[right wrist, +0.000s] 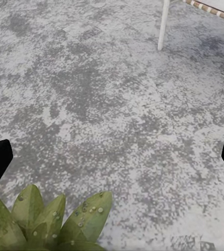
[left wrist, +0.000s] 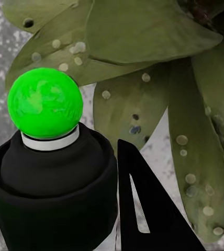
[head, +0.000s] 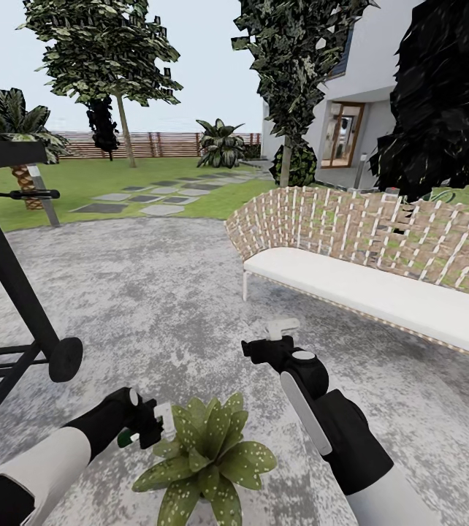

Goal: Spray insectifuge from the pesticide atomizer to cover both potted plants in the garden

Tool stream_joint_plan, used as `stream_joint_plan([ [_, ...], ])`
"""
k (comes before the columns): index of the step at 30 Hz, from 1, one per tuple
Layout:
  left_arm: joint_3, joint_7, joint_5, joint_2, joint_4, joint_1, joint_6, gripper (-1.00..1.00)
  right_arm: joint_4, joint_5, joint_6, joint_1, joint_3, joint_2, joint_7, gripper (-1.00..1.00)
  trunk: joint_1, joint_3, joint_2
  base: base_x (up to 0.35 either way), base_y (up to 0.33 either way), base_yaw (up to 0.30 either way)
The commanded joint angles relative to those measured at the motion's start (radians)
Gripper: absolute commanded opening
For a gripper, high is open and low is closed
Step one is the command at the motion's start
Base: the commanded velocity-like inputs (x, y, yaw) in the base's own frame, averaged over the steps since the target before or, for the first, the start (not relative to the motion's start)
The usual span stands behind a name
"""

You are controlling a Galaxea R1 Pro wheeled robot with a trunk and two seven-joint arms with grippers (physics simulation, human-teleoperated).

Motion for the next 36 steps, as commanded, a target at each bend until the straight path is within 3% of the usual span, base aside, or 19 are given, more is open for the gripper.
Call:
stream_joint_plan([
  [1,0.000,0.001,0.000,0.000,0.000,0.000,-0.002,-1.00,0.000,0.000,0.000,0.000,0.000,0.000,0.000,1.00,0.000,0.000,0.000,0.000,0.000,0.000],
  [7,0.002,0.002,0.001,0.007,0.001,0.000,-0.010,-1.00,0.000,0.000,0.000,0.000,0.000,0.000,0.000,1.00,0.000,0.000,0.000,0.000,0.000,0.000],
  [14,0.008,0.002,0.005,0.036,0.002,0.000,-0.050,-1.00,0.003,0.002,-0.009,0.000,-0.002,0.001,0.000,1.00,0.000,0.000,0.000,0.000,0.000,0.000],
  [17,0.014,-0.022,0.015,0.071,-0.001,0.000,-0.112,-1.00,0.004,0.001,-0.009,0.000,-0.002,0.001,0.000,1.00,0.000,0.000,0.000,0.000,0.000,0.000],
  [18,0.022,-0.064,0.028,0.100,-0.018,0.000,-0.135,-1.00,0.004,0.001,-0.009,0.000,-0.002,0.002,-0.001,1.00,0.000,0.000,0.000,0.000,0.000,0.000],
  [19,0.048,-0.091,0.037,0.114,-0.042,0.001,-0.145,-1.00,0.005,0.002,-0.009,0.000,-0.002,0.002,-0.001,1.00,0.000,0.000,0.000,0.000,0.000,0.000],
  [22,0.124,-0.183,0.042,0.123,-0.120,0.003,-0.151,-1.00,0.006,0.002,-0.009,0.000,-0.002,0.003,-0.001,1.00,0.000,0.000,0.000,0.000,0.000,0.000],
  [23,0.173,-0.230,0.040,0.123,-0.161,0.003,-0.143,-1.00,0.007,0.001,-0.009,0.000,-0.002,0.003,-0.002,1.00,0.000,0.000,0.000,0.000,0.000,0.000],
  [25,0.195,-0.247,0.040,0.120,-0.191,0.003,-0.134,-1.00,0.008,0.002,-0.009,0.000,-0.002,0.003,-0.002,1.00,0.000,0.000,0.000,0.000,0.000,0.000],
  [27,0.260,-0.278,0.040,0.120,-0.220,0.003,-0.002,-1.00,0.008,0.001,-0.009,0.000,-0.002,0.003,-0.002,1.00,0.000,0.000,0.000,0.000,0.000,0.000],
  [28,0.347,-0.284,0.036,0.128,-0.263,0.003,0.103,-1.00,0.008,0.001,-0.009,0.000,-0.002,0.003,-0.002,1.00,0.000,0.000,0.000,0.000,0.000,0.000],
  [29,0.411,-0.284,0.032,0.142,-0.302,0.003,0.176,-1.00,0.008,0.001,-0.009,0.000,-0.002,0.003,-0.002,1.00,0.000,0.000,0.000,0.000,0.000,0.000],
  [30,0.458,-0.280,0.028,0.159,-0.331,0.003,0.245,-1.00,0.008,0.001,-0.009,0.000,-0.002,0.003,-0.002,1.00,0.000,0.000,0.000,0.000,0.000,0.000],
  [31,0.474,-0.274,0.028,0.165,-0.343,0.003,0.273,-1.00,0.007,0.001,-0.008,0.000,-0.002,0.003,-0.001,1.00,0.000,0.000,0.000,0.000,0.000,0.000],
  [32,0.536,-0.221,0.031,0.171,-0.378,0.005,0.340,-1.00,0.007,0.001,-0.006,0.000,-0.002,0.002,0.001,1.00,0.000,0.000,0.000,0.000,0.000,0.000],
  [33,0.599,-0.157,0.030,0.164,-0.403,0.012,0.406,-1.00,0.006,0.001,-0.005,0.000,-0.001,0.001,0.001,1.00,0.000,0.000,0.000,0.000,0.000,0.000],
  [34,0.624,-0.129,0.032,0.159,-0.414,0.018,0.454,-1.00,0.006,0.001,-0.005,0.000,-0.001,0.001,0.001,1.00,0.000,0.000,0.000,0.000,0.000,0.000],
  [36,0.655,-0.052,0.037,0.105,-0.427,0.056,0.510,-1.00,0.006,0.002,-0.007,0.000,-0.003,0.000,0.000,1.00,0.000,0.000,0.000,0.000,0.000,0.000],
])
